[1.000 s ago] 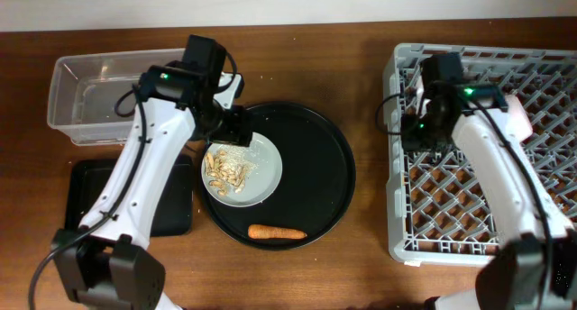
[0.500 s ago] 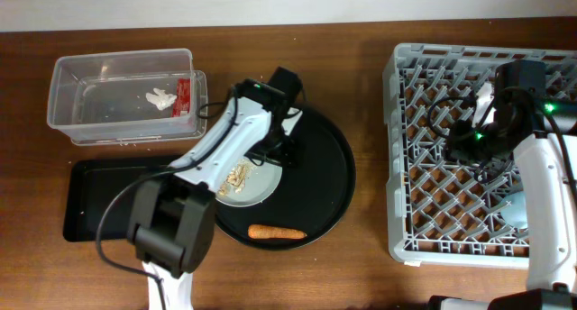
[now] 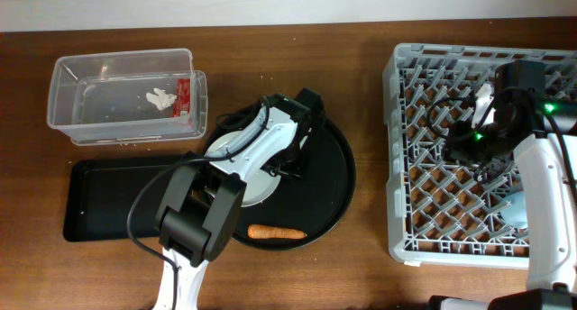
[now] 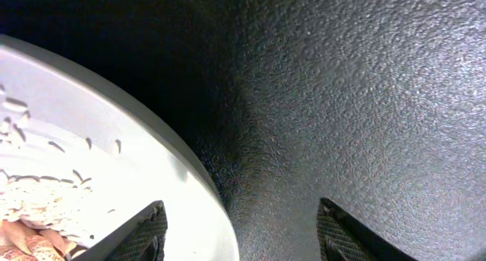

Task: Sort waste into correct bins and load items into the dishwasher rack
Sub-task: 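Grasp the rim of the white plate with the left gripper, then lift the white plate over the black tray and tip it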

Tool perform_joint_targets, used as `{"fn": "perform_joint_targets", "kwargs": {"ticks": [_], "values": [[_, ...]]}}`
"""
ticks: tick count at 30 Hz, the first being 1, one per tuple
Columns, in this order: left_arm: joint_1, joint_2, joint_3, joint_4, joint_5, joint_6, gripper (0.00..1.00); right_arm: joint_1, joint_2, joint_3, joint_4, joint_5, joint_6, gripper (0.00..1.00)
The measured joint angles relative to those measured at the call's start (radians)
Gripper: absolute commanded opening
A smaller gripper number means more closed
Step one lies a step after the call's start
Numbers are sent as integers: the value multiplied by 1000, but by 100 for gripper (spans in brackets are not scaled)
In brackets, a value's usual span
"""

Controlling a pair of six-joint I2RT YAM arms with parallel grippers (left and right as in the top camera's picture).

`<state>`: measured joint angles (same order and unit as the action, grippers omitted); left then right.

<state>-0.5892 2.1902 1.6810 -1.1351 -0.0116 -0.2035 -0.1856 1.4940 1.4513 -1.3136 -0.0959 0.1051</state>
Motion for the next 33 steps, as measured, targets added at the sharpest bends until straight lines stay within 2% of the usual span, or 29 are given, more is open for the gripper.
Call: {"fn": "perform_joint_targets", "kwargs": {"ticks": [1, 4, 9, 11, 14, 19, 25, 33], "values": [[0, 0, -2, 3, -1, -3, 58, 0, 0, 0, 0, 0, 0, 53], [0, 3, -38, 29, -27, -4, 47, 0, 0, 0, 0, 0, 0, 53], [-1, 4, -45, 31, -56, -19, 10, 0, 0, 0, -2, 0, 0, 53], [-1, 3, -45, 31, -56, -22, 4, 0, 0, 0, -2, 0, 0, 53], [-8, -2, -45, 25, -73, -29, 0, 0, 0, 0, -3, 0, 0, 53], [-11, -2, -40, 10, -95, -29, 0, 0, 0, 0, -3, 0, 0, 53], [-12, 9, 74, -129, -117, -31, 0, 0, 0, 0, -4, 0, 0, 53], [-12, 9, 135, -257, -174, -154, 0, 0, 0, 0, -5, 0, 0, 53]]}}
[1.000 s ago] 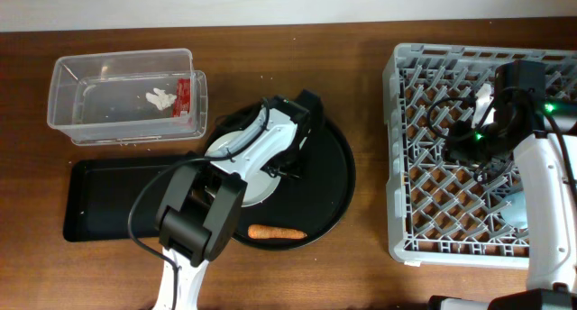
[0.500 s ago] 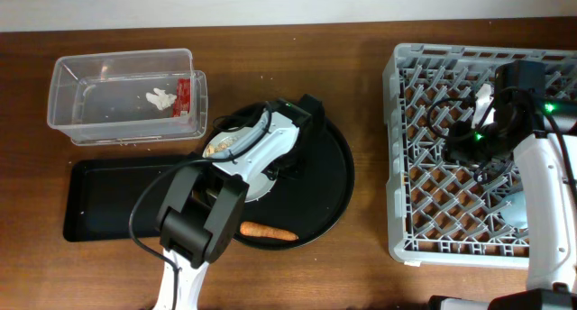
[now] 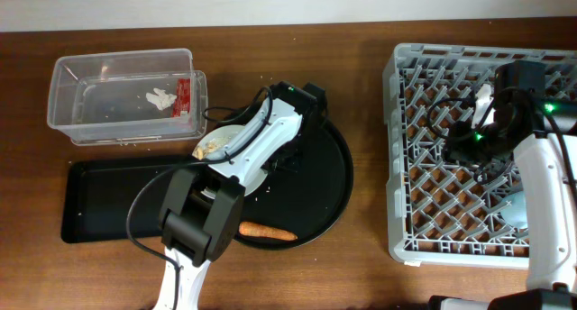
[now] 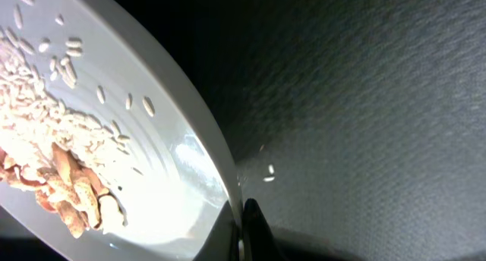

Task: Sort waste into correct bins and load items into the dishwasher rack
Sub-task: 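Lift the white plate over the black tray and tip it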

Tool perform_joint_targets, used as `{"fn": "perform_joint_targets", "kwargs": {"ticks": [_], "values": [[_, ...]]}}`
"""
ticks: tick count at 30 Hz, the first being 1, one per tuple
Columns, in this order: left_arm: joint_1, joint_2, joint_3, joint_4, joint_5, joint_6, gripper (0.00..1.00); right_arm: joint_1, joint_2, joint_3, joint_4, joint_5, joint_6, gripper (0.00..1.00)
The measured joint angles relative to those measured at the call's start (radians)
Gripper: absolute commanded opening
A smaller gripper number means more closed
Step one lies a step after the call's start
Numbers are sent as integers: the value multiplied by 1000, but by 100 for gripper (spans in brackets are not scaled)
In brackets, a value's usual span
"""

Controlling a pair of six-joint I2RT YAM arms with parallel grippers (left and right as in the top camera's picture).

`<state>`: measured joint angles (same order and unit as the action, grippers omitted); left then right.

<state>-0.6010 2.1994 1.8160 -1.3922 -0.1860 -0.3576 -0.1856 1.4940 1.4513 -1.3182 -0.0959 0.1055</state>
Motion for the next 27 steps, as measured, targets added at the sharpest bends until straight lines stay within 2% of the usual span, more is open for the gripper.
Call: {"fn": "perform_joint_targets", "kwargs": {"ticks": [4, 11, 15, 22, 27], "values": [[0, -2, 0, -31, -14, -40, 0, 0, 0, 0, 0, 0, 0, 53], [35, -146, 0, -107, -17, -55, 0, 0, 0, 0, -2, 0, -1, 53], [145, -209, 2, -146, -18, -56, 0, 0, 0, 0, -2, 0, -1, 53], [313, -222, 2, -169, -11, -50, 0, 0, 0, 0, -2, 0, 0, 53], [407, -227, 2, -171, 41, 14, 0, 0, 0, 0, -2, 0, -2, 53]]}}
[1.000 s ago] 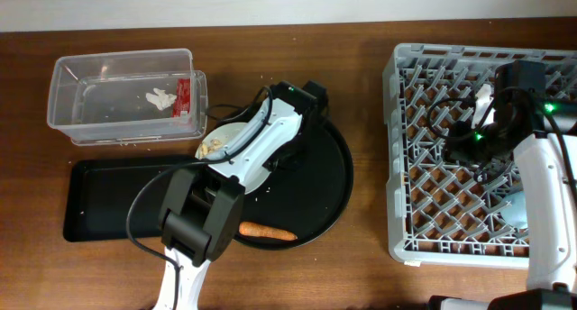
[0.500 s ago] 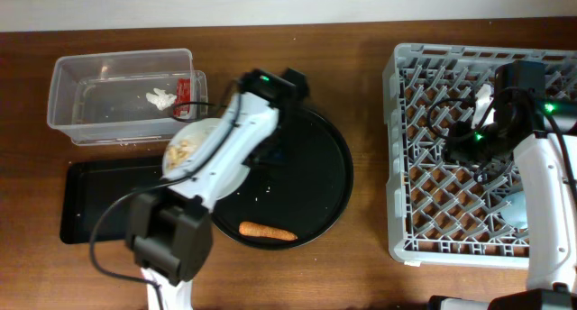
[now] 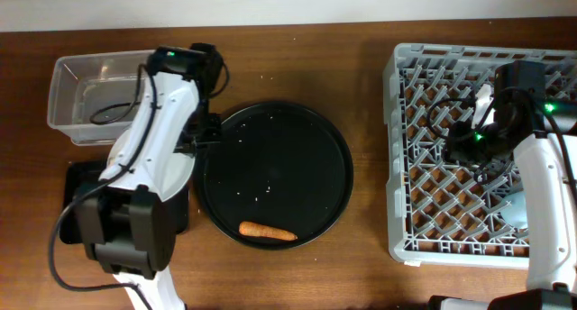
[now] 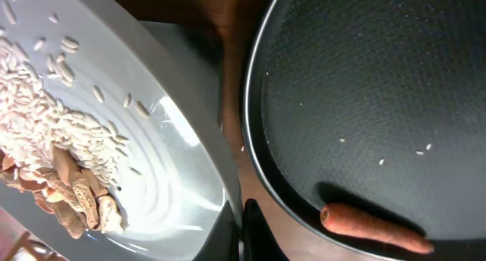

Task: Sort waste into correct bins and load items into the dishwasher rack
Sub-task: 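Lift the white plate over the black tray and tip it, then shake the tilted plate to empty rice and shells onto the black tray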

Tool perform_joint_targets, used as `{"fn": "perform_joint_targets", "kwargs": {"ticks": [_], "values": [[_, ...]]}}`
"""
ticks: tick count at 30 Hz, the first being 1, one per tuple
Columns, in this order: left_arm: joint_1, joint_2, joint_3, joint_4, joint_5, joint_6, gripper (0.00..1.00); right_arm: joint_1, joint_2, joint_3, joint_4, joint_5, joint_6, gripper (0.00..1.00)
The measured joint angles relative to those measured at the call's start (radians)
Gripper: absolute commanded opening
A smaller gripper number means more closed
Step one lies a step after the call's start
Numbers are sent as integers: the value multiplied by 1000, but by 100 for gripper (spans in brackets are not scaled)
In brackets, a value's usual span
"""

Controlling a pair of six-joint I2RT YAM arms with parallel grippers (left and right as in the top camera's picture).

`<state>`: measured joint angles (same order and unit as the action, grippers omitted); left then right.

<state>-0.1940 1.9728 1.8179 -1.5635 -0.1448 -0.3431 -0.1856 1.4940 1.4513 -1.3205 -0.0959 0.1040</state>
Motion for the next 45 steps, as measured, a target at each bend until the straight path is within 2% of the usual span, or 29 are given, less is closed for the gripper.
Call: {"fn": "perform_joint_targets", "kwargs": {"ticks": [16, 30, 32, 40, 45], "values": [[274, 0, 0, -43, 391, 348, 1, 0, 0, 0, 0, 0, 1, 53], [315, -2, -2, -101, 451, 449, 1, 0, 0, 0, -5, 0, 0, 53], [325, -19, -32, -85, 454, 454, 1, 0, 0, 0, -7, 0, 0, 53], [394, -221, -363, 134, 472, 456, 1, 0, 0, 0, -8, 0, 0, 53], [397, -228, -433, 193, 532, 483, 1, 0, 0, 0, -14, 0, 0, 53]]}}
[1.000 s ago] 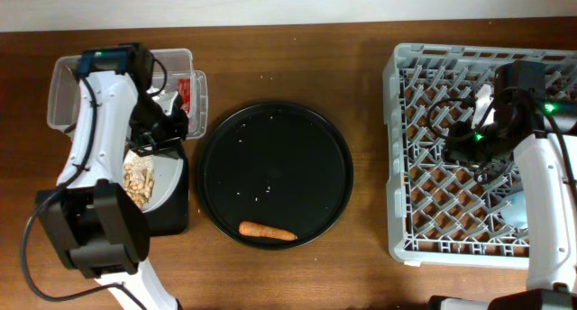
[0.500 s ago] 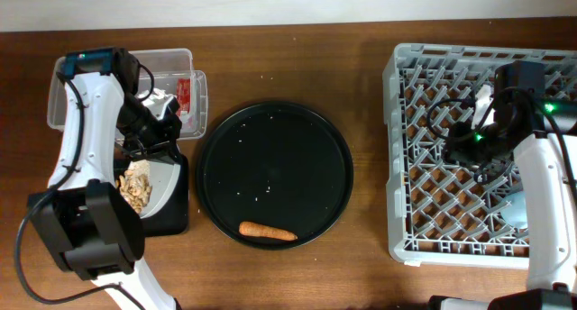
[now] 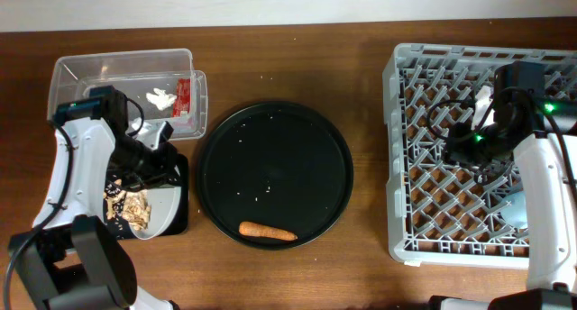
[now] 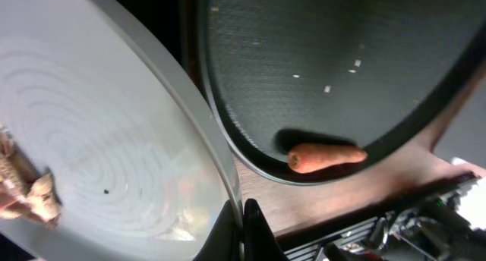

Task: Sort waste into correct bins and load items into the dishwasher rack
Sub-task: 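Shake the tilted plate to empty rice and shells onto the black tray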

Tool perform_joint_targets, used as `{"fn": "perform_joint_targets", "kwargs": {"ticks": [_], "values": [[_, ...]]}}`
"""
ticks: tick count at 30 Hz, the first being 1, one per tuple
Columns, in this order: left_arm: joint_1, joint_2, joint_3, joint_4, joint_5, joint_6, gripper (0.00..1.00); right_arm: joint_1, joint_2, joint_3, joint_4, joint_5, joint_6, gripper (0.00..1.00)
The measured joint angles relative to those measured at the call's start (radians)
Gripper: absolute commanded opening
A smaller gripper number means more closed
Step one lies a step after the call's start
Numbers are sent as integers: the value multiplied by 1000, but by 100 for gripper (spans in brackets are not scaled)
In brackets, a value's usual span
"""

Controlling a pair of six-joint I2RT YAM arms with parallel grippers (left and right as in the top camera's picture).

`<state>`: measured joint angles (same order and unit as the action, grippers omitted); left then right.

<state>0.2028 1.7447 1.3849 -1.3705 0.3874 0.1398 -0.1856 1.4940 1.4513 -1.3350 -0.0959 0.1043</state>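
My left gripper [image 3: 155, 173] is shut on the rim of a white plate [image 3: 158, 211], which it holds tilted over the black rectangular tray [image 3: 179, 205] at the lower left. Peanut shells and rice [image 3: 122, 206] lie at the plate's low side. In the left wrist view the fingers [image 4: 243, 231] pinch the plate [image 4: 99, 132] edge, with shells [image 4: 23, 193] at its left. A carrot [image 3: 266, 231] lies on the round black tray [image 3: 275, 157]. My right gripper [image 3: 482, 134] hangs inside the grey dishwasher rack [image 3: 424, 76]; its jaws are unclear.
A clear plastic bin [image 3: 126, 94] with bits of white and red waste stands at the back left. A few rice grains dot the round tray. The rack fills the right side of the wooden table [image 3: 361, 94].
My left gripper has carried the plate from beside the clear bin down to the black rectangular tray. The plate is tilted more steeply, and the rice has left its upper part. The right arm stayed still.
First my left gripper was open at the plate's rim on the round tray. Then it was shut on the rim with the plate lifted. Later the plate hung beside the clear bin, and now it tilts over the rectangular tray.
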Motion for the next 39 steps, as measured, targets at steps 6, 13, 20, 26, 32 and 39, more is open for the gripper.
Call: {"fn": "perform_joint_targets", "kwargs": {"ticks": [6, 13, 20, 26, 32, 39], "values": [[67, -5, -3, -41, 162, 117, 0, 0, 0, 0, -1, 0, 0, 53], [256, -19, -7, -159, 502, 399, 0, 0, 0, 0, -1, 0, 0, 53], [411, -20, -7, -174, 639, 500, 0, 0, 0, 0, -1, 0, 0, 53], [498, -20, -7, -185, 698, 512, 0, 0, 0, 0, -1, 0, 0, 53], [501, -21, -8, -237, 721, 544, 0, 0, 0, 0, -5, 0, 0, 53], [514, -23, -9, -242, 748, 584, 0, 0, 0, 0, -6, 0, 0, 53]]}}
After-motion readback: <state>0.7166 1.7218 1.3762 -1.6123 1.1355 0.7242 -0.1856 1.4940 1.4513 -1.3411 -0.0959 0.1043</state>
